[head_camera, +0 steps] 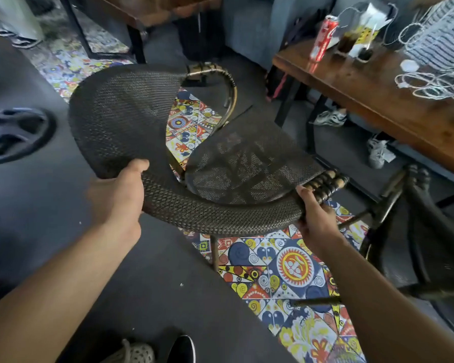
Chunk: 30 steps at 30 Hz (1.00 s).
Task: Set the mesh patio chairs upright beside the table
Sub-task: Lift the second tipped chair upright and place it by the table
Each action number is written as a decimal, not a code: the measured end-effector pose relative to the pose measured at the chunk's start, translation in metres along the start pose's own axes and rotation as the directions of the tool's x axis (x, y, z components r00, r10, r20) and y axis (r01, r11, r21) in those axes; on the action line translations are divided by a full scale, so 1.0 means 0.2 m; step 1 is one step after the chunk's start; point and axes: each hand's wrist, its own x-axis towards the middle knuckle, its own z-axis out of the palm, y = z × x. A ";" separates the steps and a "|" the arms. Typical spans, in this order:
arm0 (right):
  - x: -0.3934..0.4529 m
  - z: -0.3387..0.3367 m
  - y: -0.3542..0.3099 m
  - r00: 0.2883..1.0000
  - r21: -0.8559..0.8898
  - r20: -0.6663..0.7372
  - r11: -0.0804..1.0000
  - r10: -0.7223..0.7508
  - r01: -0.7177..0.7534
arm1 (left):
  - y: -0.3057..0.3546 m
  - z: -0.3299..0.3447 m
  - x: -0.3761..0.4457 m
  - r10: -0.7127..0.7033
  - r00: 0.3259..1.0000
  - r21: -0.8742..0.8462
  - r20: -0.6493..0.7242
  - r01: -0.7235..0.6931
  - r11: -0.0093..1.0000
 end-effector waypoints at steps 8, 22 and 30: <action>0.20 -0.07 -0.04 1.000 0.099 0.008 0.995 -0.002 0.001 | 0.04 0.22 -0.10 0.078 0.988 -0.078 0.132 -0.068 0.995; 0.38 -0.19 -0.05 0.997 0.062 0.058 0.997 -0.044 0.041 | 0.04 0.45 -0.10 0.097 0.990 -0.186 0.107 -0.075 0.980; 0.28 -0.10 -0.01 0.999 0.220 -0.040 0.975 0.035 -0.025 | 0.04 0.49 -0.17 0.123 0.992 -0.238 -0.024 -0.125 0.963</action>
